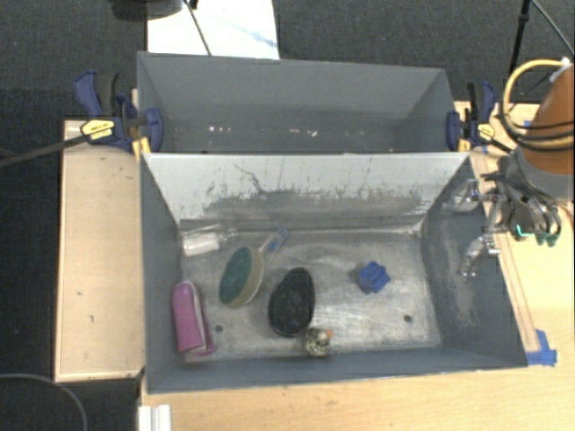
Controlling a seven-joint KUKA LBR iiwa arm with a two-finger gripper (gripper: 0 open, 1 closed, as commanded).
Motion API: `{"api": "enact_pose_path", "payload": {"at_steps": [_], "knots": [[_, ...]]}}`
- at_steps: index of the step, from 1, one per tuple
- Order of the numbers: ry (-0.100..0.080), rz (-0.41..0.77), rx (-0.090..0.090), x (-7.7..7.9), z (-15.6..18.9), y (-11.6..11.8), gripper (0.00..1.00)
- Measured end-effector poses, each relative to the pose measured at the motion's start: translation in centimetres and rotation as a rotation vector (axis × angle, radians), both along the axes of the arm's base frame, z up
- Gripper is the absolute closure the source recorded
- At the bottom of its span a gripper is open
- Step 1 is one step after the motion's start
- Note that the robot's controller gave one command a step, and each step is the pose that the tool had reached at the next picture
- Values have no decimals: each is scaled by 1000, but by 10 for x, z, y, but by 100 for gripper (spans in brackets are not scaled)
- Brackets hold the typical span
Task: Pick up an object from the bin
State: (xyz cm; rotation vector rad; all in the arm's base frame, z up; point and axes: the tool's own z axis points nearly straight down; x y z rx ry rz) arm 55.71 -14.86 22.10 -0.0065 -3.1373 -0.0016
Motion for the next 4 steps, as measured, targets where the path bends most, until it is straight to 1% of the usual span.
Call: {"api": "enact_pose_path", "payload": {"at_steps": [1,2,3,4], "knots": [[-12,278,-1,9,-149,44,0],[-18,291,-2,27,-147,101,0],[-24,291,-3,29,-145,99,100],[-15,521,-3,24,-14,94,100]]}}
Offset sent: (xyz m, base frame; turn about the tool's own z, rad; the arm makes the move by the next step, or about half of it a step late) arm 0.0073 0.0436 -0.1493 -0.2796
